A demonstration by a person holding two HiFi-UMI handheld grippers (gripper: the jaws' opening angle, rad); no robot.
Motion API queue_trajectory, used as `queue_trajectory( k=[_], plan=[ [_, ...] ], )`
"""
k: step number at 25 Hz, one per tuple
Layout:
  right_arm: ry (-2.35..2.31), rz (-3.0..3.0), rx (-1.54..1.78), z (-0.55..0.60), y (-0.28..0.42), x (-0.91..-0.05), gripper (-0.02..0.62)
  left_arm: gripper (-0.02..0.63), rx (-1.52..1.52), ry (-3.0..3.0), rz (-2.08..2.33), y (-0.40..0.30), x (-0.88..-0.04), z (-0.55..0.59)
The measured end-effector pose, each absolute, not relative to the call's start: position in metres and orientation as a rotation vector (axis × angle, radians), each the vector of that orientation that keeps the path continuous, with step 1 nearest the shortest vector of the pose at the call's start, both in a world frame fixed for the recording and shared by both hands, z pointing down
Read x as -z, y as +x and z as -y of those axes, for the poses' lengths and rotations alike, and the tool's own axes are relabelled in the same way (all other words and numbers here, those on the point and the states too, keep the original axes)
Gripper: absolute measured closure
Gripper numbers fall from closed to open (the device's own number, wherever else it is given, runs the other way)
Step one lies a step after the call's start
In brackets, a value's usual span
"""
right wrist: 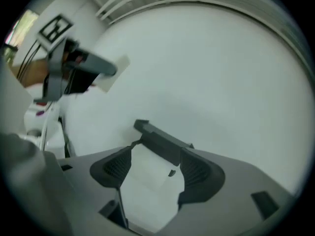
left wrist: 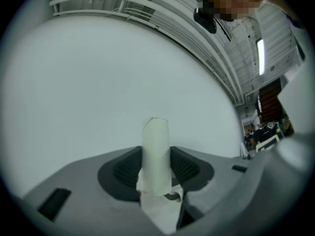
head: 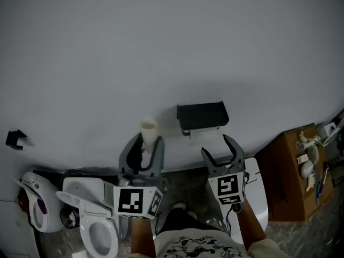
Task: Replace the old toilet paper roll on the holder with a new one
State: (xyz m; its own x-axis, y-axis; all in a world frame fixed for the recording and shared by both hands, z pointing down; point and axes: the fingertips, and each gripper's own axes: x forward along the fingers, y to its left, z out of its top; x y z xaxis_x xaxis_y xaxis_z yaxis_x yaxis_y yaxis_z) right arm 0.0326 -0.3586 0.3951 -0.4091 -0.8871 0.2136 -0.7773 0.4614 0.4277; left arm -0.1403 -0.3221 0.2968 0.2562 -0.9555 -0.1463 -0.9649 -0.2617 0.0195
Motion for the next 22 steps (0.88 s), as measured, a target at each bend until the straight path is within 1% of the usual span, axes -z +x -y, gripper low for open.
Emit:
queue_trajectory(
  k=[2,4,11,12,15,17,19,22],
  plan=[
    [1.527,2.41,0.221,0.36,0.05,-0.374,0.282,0.42,-0.206,-2.431,-1.866,-0.141,-0.297,0.322],
    [1.631,2.449,0.151,0.361,0.068,-0.358,0.284,0.42,-0.214,-2.432,-1.873,-0.142,-0.298,0.322],
    [1.879,2.485,0.088,0.36,0.105,-0.318,0.293,0.42,-0.255,-2.435,-1.887,-0.14,-0.294,0.321],
    [1.914,2.477,0.091,0.358,0.109,-0.315,0.318,0.42,-0.261,-2.434,-1.889,-0.14,-0.294,0.321],
    [2.002,2.46,0.089,0.353,0.118,-0.309,0.479,0.42,-0.27,-2.428,-1.893,-0.14,-0.293,0.318],
    [2.025,2.472,0.063,0.351,0.121,-0.307,0.53,0.42,-0.276,-2.427,-1.896,-0.14,-0.292,0.318],
    [2.028,2.499,0.031,0.351,0.12,-0.304,0.552,0.42,-0.278,-2.426,-1.899,-0.141,-0.292,0.319],
    [2.025,2.528,0.007,0.351,0.119,-0.3,0.561,0.42,-0.281,-2.426,-1.902,-0.142,-0.291,0.319]
  ],
)
